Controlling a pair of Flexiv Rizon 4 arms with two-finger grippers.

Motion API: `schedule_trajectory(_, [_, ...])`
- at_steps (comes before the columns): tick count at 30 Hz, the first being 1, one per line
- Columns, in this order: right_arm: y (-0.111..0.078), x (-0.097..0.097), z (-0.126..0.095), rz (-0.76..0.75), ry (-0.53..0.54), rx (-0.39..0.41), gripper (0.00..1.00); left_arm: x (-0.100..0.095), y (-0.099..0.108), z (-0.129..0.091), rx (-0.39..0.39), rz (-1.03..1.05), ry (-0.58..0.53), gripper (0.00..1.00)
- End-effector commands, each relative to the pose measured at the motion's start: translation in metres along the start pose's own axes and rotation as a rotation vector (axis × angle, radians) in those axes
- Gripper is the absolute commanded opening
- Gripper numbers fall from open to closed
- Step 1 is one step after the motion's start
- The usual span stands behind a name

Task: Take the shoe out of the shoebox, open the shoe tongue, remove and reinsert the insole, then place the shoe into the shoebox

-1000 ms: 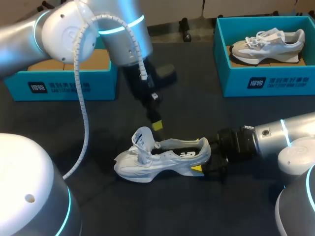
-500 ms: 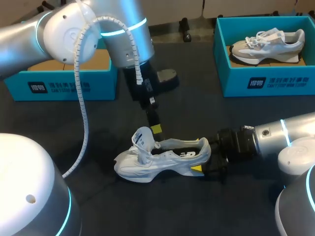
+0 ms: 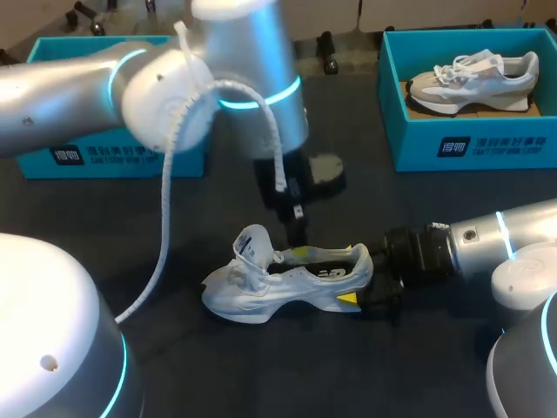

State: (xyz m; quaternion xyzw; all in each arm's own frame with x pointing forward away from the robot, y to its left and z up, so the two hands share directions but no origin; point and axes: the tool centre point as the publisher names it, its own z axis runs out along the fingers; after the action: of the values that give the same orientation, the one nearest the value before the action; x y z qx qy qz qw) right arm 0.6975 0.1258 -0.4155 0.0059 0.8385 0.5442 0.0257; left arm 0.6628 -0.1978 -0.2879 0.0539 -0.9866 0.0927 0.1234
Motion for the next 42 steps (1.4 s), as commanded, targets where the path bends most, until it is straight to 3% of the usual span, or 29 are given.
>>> schedule_trajectory(1, [-0.003,0.003,0.004,0.000,-0.003,0.004,0.00,-0.002,-0.004,0.018,0.002,-0.004,-0.013,0.00])
schedule_trajectory(15, [-0.003,0.003,0.004,0.000,-0.003,0.004,0.00,-0.012,-0.010,0.030,0.038,-0.013,-0.023,0.00])
schedule_trajectory(28, [-0.003,0.003,0.004,0.000,-0.003,0.004,0.00,-0.013,-0.012,0.027,0.022,0.004,-0.028,0.00])
schedule_trajectory(42, [-0.003,0.003,0.004,0.000,-0.003,0.004,0.00,-0.029,-0.019,0.056,-0.032,0.041,-0.013,0.00])
